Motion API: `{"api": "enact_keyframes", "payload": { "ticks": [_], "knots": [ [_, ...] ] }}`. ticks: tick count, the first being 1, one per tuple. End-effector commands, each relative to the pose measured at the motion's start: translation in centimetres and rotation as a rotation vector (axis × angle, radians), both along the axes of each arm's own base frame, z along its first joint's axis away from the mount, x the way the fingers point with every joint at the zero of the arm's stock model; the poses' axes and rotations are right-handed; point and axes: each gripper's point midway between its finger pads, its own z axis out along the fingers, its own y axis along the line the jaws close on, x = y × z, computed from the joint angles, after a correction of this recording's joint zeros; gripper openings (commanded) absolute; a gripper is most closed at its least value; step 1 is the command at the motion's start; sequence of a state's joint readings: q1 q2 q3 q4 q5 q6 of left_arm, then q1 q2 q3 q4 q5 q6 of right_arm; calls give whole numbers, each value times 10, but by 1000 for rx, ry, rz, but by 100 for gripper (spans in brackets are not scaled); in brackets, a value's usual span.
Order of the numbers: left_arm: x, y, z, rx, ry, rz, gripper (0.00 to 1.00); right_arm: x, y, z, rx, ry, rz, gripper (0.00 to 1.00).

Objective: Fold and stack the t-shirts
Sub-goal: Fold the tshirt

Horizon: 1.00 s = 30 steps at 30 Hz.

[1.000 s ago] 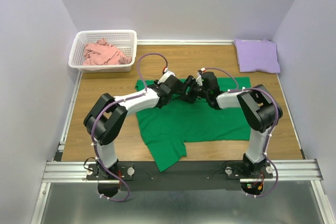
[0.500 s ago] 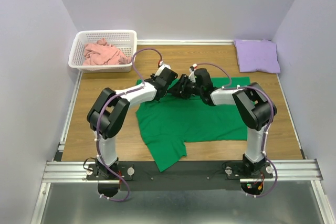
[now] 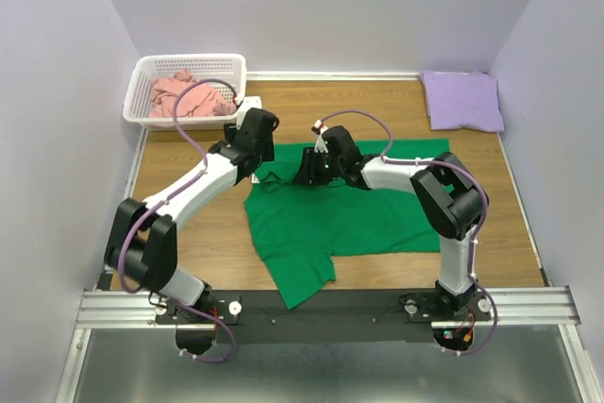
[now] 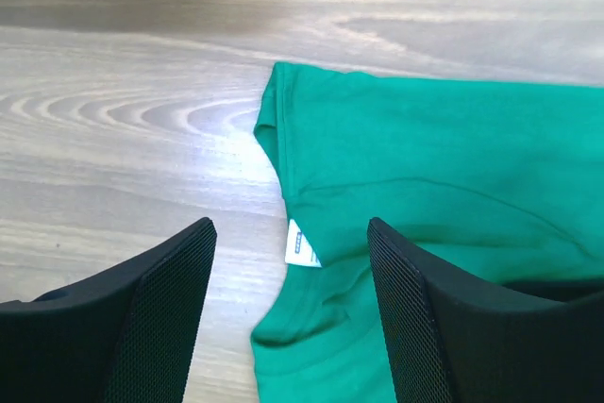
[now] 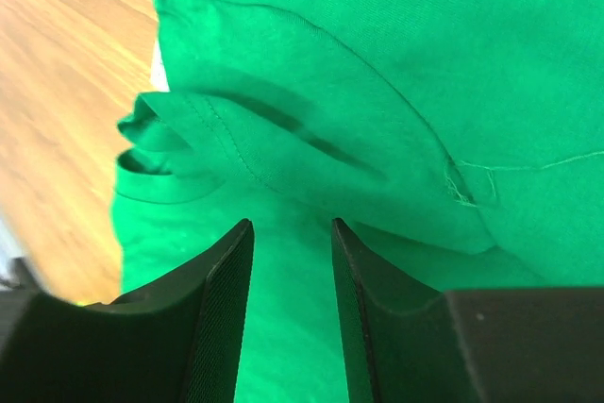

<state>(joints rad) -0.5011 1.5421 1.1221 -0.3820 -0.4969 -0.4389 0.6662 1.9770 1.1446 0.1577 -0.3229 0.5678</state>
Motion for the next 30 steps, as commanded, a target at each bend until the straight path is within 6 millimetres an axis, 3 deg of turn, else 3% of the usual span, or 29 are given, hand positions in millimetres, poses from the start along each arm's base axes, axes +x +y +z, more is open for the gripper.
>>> {"api": "enact_keyframes", "payload": {
  "ticks": [1,4,12,20,26,30],
  "knots": [
    [-24,5,-16,-91,42,10,74,3,-4,-15,-133,-57,28,46],
    [-30,17,-3,-129,-20,31,74,7,-3,-17,-146,-65,22,42],
    [-40,34,-2,-143,-56,57,74,23,7,-16,-151,-85,15,36],
    [-47,30,-12,-163,-40,17,74,46,14,0,-164,-148,-5,35],
    [-51,27,-17,-174,-31,1,74,52,17,-17,-209,-126,16,35],
    [-52,23,-20,-185,-26,-20,74,50,13,-9,-229,-142,38,35]
  ]
}}
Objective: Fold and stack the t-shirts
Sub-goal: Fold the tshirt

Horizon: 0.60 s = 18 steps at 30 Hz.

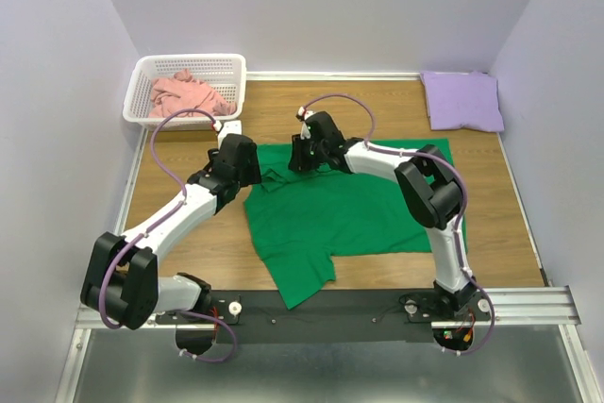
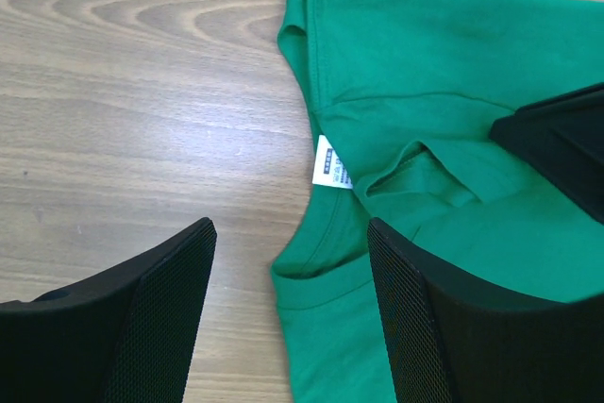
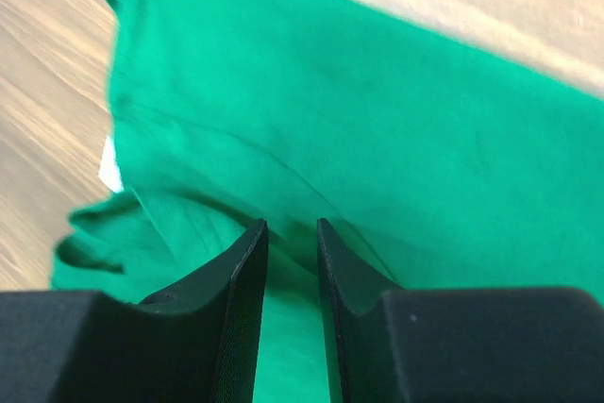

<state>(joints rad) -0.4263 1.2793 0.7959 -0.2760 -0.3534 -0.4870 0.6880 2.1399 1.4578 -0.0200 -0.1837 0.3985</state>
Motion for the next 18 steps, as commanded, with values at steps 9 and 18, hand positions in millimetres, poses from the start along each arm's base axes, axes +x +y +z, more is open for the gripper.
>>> {"api": "enact_keyframes", "payload": {
  "ticks": [9,18],
  "knots": [
    [5,3,18,-33,-82,31,74,-25,-19,32,-121,-104,34,36],
    [6,9,23,-25,-109,37,74,-59,-3,-1,-226,-92,72,35]
  ]
}}
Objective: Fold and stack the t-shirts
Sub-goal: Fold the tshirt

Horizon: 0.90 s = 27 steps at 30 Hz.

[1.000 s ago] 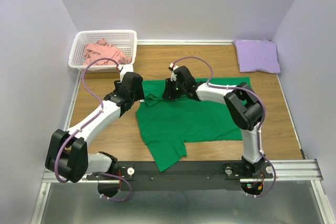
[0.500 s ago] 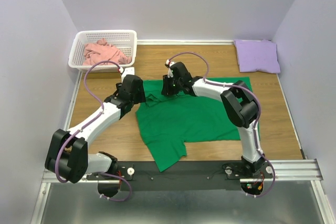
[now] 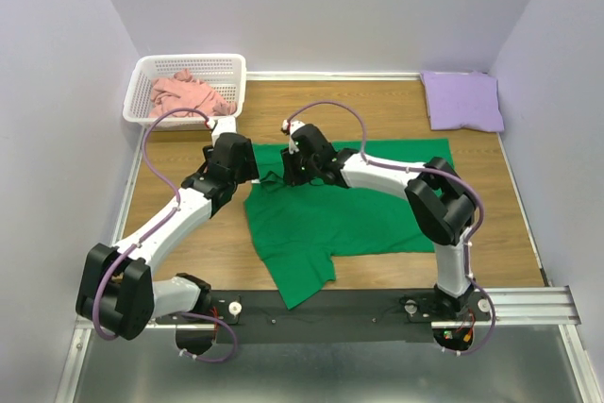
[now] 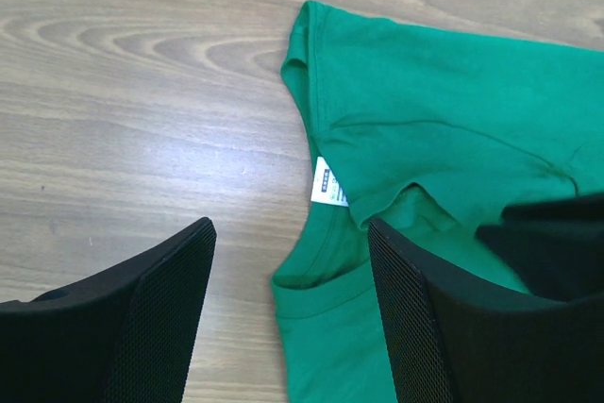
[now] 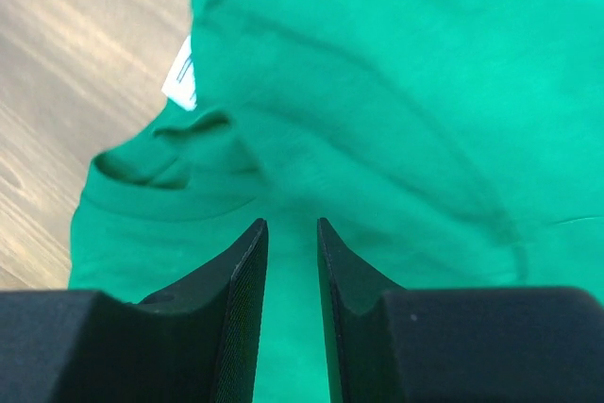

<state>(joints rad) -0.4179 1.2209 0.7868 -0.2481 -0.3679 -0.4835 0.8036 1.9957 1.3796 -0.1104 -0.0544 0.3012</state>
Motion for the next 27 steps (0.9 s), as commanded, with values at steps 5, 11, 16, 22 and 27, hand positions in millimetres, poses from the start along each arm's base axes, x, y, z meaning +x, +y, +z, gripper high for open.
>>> {"api": "enact_keyframes", "payload": {
  "ticks": [5,11,16,22,27],
  "knots": [
    [5,4,1,-3,-30,19,74,-3,-14,-36,-164,-42,-80,34],
    [7,3,2,1,-35,19,74,8,-18,-47,-211,-70,-136,35],
    [8,4,1,4,-33,18,74,13,-15,-51,-218,-73,-138,36],
    [8,2,0,1,-31,14,74,17,-7,-48,-207,-84,-123,40],
    [8,2,0,0,-31,10,74,19,-7,-49,-214,-89,-125,42]
  ]
}}
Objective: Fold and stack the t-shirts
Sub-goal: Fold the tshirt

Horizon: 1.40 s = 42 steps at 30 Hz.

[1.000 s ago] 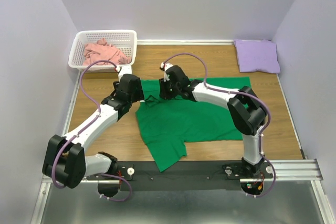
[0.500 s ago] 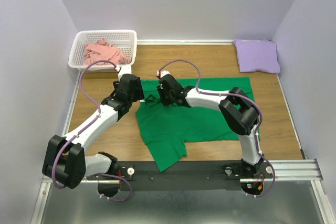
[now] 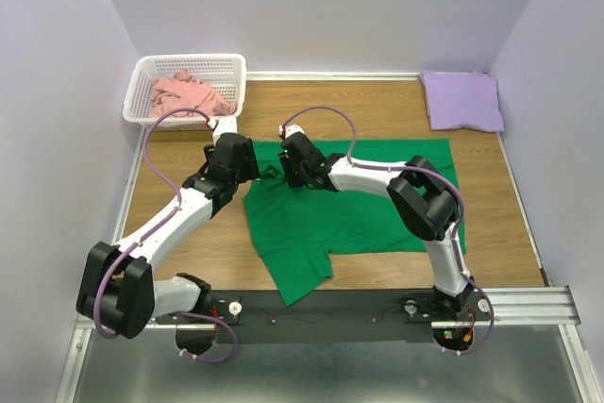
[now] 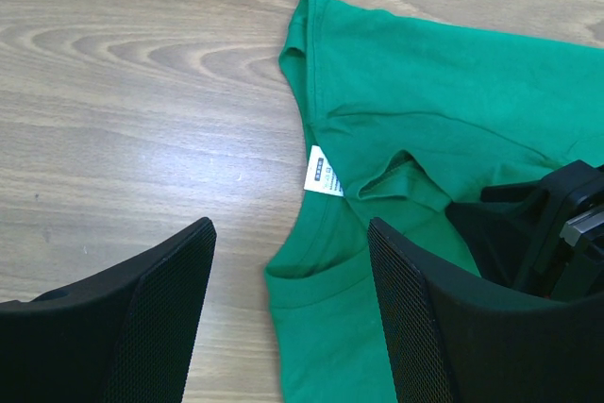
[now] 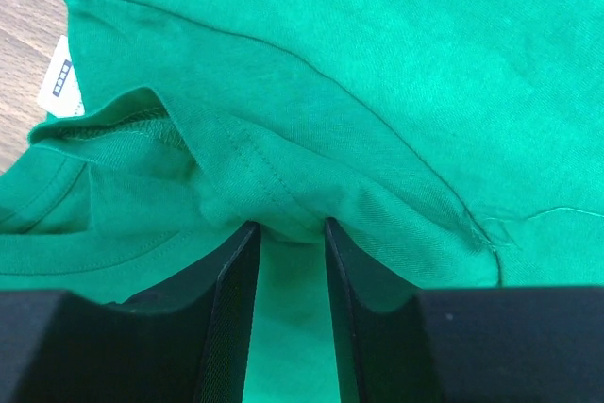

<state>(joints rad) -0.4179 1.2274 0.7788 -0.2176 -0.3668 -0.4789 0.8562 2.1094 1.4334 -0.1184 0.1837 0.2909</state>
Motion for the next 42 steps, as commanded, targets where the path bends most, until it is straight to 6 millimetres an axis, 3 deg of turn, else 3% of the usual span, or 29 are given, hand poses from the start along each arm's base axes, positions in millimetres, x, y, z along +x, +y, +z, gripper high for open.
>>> {"api": "enact_keyframes", "payload": {
  "ticks": [1,8,11,20,31,36,42],
  "knots": [
    [5,3,1,2,-16,11,74,5,-3,-11,-51,-10,-17,41],
    [4,1,-1,1,-11,6,74,13,-9,-2,-74,-54,-46,8],
    [4,2,-2,3,-9,7,74,13,-8,4,-71,-62,-34,1],
    [5,1,-2,1,-9,-1,74,5,-8,36,-101,-62,63,1],
    [4,-4,-7,-4,8,-23,74,-17,-19,41,-196,6,217,1],
    [1,-7,-10,-16,20,-44,74,-24,-31,45,-241,9,242,8],
    [-4,-11,-14,-32,38,-66,74,-21,-37,70,-275,-49,295,12]
  ]
}}
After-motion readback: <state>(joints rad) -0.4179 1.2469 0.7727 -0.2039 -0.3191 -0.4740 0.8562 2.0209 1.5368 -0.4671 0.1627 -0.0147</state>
